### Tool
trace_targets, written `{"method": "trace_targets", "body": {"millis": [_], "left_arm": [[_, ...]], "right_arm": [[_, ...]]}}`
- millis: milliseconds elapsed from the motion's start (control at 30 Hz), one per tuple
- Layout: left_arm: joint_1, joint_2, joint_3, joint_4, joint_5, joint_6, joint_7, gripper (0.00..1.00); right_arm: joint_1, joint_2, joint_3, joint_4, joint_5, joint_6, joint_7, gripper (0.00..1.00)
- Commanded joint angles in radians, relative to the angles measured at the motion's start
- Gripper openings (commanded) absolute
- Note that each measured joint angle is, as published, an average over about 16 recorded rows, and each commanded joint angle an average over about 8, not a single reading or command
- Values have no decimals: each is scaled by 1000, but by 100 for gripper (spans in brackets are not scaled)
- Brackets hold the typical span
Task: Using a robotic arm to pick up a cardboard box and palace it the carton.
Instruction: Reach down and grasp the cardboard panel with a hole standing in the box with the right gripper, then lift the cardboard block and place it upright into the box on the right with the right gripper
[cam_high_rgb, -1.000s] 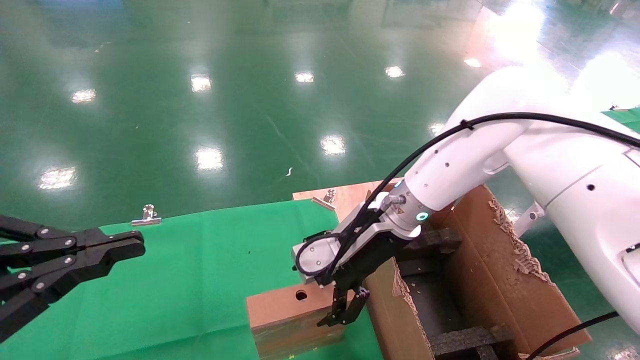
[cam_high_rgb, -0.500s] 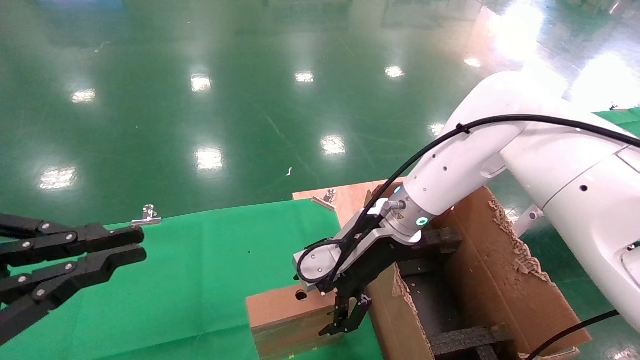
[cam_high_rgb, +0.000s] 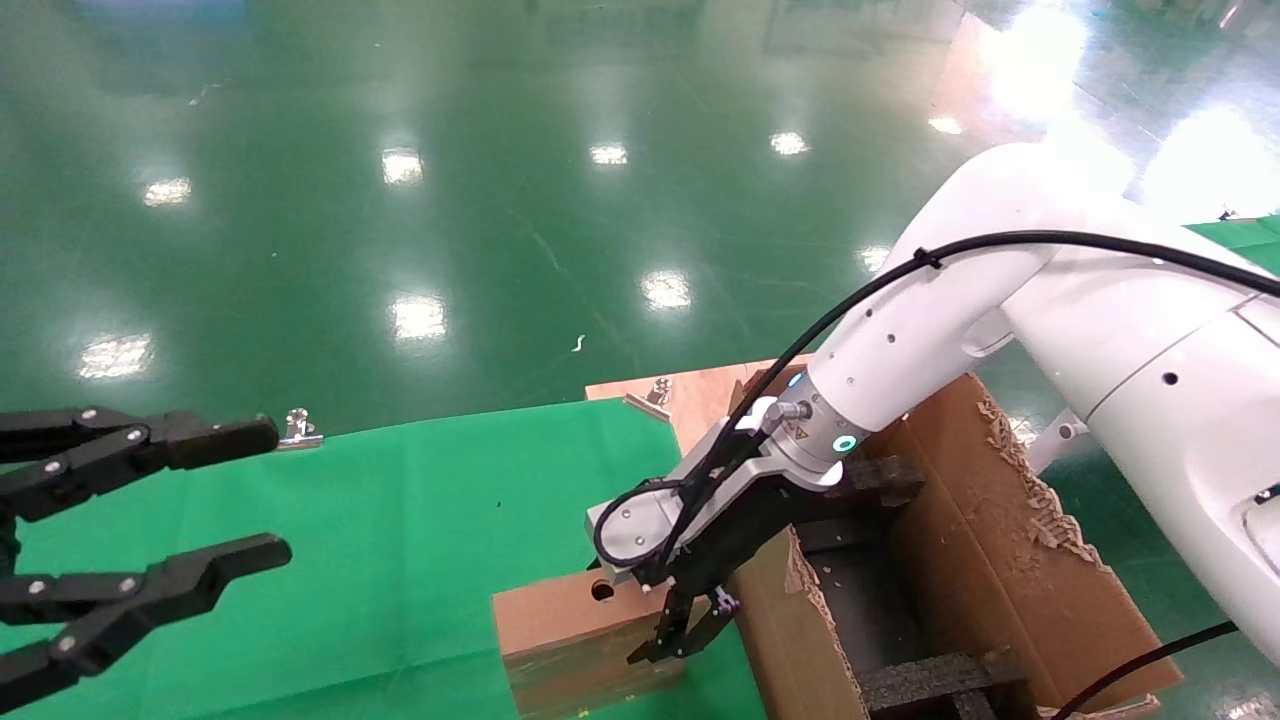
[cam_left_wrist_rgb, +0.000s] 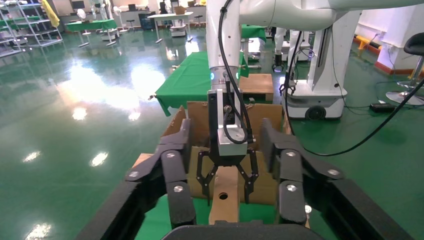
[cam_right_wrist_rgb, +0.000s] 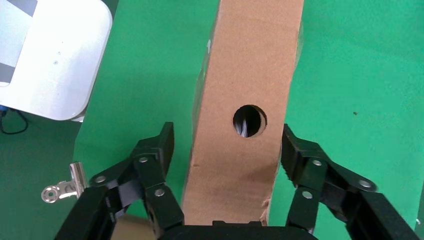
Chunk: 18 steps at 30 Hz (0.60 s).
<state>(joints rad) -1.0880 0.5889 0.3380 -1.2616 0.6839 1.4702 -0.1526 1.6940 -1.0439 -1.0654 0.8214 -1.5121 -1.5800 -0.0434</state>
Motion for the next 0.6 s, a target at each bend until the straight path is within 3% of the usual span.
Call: {"method": "trace_targets", "body": {"millis": [33, 600], "left_arm": [[0, 0, 0, 0, 0, 0, 0, 100], [0, 0, 0, 0, 0, 0, 0, 100]], "right_arm": [[0, 0, 1, 1, -1, 0, 0, 0], [2, 4, 2, 0, 2, 11, 5, 0]]}}
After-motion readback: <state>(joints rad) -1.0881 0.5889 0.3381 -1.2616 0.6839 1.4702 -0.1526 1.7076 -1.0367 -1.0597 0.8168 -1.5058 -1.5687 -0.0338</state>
